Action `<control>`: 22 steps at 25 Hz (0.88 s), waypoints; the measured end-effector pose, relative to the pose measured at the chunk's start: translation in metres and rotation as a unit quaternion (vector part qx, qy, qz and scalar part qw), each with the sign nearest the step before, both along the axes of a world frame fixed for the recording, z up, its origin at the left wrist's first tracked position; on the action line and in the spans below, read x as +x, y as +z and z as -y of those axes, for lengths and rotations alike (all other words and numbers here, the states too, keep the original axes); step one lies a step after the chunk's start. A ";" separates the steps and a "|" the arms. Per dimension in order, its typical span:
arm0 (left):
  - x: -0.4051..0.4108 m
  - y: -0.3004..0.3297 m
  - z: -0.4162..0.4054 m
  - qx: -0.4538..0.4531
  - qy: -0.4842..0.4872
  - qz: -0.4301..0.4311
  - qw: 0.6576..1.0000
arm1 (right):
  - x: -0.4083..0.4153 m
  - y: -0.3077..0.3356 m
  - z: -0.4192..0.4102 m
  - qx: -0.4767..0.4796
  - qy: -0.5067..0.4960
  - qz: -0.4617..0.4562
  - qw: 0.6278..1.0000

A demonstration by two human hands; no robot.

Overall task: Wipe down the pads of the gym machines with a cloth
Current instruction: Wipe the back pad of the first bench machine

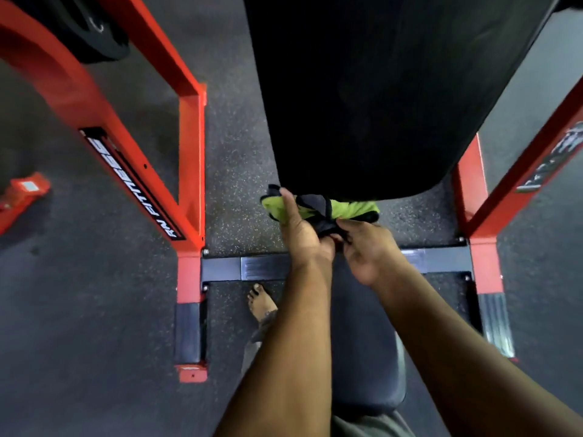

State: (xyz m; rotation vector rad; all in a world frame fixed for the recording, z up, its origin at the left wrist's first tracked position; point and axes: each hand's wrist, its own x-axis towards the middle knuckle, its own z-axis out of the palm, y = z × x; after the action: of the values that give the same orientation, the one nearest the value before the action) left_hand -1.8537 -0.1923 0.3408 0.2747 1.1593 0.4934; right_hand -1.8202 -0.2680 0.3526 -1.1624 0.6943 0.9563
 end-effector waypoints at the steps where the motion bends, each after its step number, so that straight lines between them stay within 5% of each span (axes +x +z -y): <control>1: -0.003 0.008 -0.007 0.034 0.026 -0.024 0.999 | -0.004 0.003 -0.009 0.010 0.014 -0.023 1.000; 5: 0.001 0.062 -0.054 0.265 -0.022 -0.138 0.954 | -0.023 0.031 -0.054 0.064 0.013 -0.104 0.992; 8: -0.006 0.081 -0.088 0.340 -0.090 -0.024 0.936 | -0.030 0.063 -0.071 0.113 -0.009 -0.120 0.986; 10: -0.030 0.058 -0.086 0.342 -0.150 0.031 0.927 | -0.023 0.074 -0.062 0.045 0.142 -0.032 0.988; 11: -0.037 0.044 -0.076 0.352 -0.188 0.013 0.917 | -0.015 0.072 -0.050 -0.035 0.241 0.093 0.965; 12: -0.038 0.032 -0.065 0.362 -0.209 -0.014 0.909 | -0.004 0.069 -0.036 -0.141 0.292 0.275 0.905; 14: -0.020 0.022 -0.055 0.378 -0.142 -0.045 0.914 | 0.024 0.082 -0.010 -0.288 0.257 0.620 0.683; 17: 0.036 0.083 -0.099 0.504 -0.059 -0.009 0.862 | 0.066 0.133 -0.024 -0.298 0.216 0.836 0.407; 19: 0.081 0.156 -0.141 0.561 -0.027 0.018 0.827 | 0.095 0.163 -0.049 -0.308 0.289 0.859 0.290; 22: 0.122 0.244 -0.168 0.588 -0.001 0.035 0.808 | 0.140 0.222 -0.084 -0.342 0.258 0.872 0.235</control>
State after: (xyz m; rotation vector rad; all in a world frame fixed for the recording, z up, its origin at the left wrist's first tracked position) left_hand -1.7314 -0.0245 0.5847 1.3168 0.6369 1.1815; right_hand -1.6805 -0.1836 0.5746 -2.3194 -1.4557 -0.8151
